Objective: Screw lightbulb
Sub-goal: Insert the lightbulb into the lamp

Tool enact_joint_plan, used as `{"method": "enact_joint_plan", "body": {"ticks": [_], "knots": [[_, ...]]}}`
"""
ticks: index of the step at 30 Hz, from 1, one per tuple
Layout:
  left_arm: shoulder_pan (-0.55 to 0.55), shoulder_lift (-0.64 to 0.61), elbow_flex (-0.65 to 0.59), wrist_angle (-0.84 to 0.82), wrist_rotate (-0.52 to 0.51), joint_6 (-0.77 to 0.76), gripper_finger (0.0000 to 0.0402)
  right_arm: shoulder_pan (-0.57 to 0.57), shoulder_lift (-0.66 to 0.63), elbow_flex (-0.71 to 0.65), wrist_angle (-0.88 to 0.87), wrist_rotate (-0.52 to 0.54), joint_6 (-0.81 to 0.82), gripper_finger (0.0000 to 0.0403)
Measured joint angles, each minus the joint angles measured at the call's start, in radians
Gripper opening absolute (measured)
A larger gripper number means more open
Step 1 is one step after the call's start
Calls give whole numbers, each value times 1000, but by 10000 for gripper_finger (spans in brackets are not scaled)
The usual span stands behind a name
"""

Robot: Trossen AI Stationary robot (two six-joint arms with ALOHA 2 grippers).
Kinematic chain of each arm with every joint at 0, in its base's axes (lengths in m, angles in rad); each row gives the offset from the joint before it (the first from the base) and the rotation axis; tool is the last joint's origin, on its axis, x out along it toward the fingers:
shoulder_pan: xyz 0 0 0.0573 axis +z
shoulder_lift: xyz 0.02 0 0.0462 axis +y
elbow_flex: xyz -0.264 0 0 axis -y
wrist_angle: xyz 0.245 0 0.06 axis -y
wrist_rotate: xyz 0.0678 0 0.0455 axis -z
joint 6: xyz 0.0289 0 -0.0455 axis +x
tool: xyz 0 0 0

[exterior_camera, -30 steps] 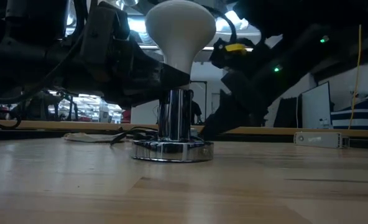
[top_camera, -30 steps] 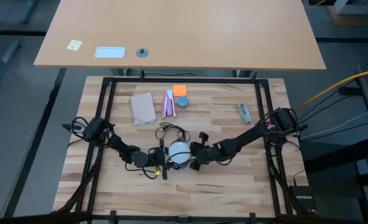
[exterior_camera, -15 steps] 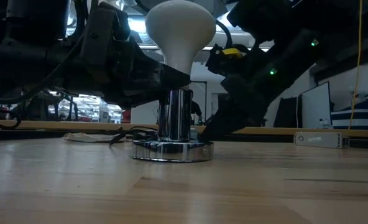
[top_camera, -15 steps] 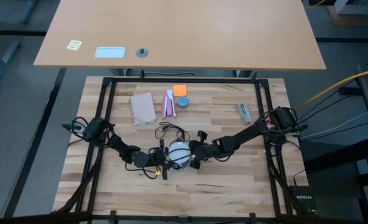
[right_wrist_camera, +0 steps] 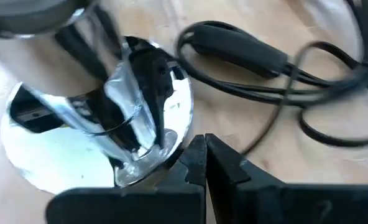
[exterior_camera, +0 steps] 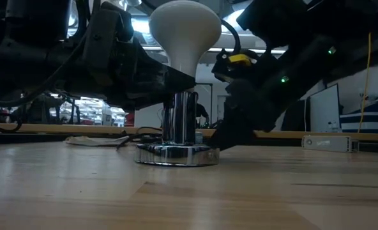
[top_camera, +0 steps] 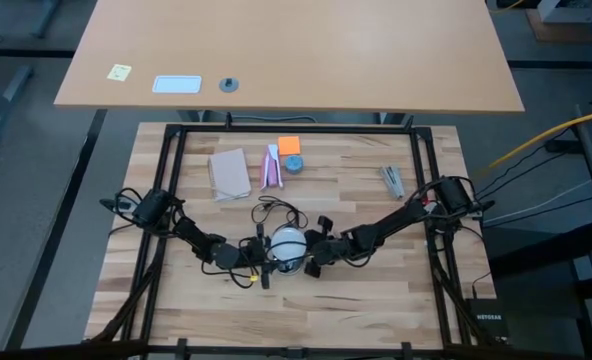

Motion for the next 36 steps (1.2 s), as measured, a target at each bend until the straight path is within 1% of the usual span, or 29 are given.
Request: {"method": "enact_joint_plan", "body": {"ticks": [4,9,13,19,23,26,31,36], "knots": [[0,0,0,-1,-2,-1,154,19,0,0,-2,-32,53,4],[-2,0,0,-5,4,-2,154,66,0,0,-4,-30,145,4],[-4,-1,0,-8,4,-8,154,105,1,14,-18,-4,198,4],[-4,-1,0,-10,-3,-9,154,140,3,53,-19,-10,208,4],[-4,-1,1,-11,-8,-9,154,148,3,74,14,14,193,4],[-7,-1,1,-11,-12,-7,154,146,-5,72,4,26,174,4],[-5,-1,1,-12,-20,-8,154,145,-41,71,-66,93,143,4],[-5,-1,1,-11,-18,3,154,144,-132,71,-266,227,141,4]]}}
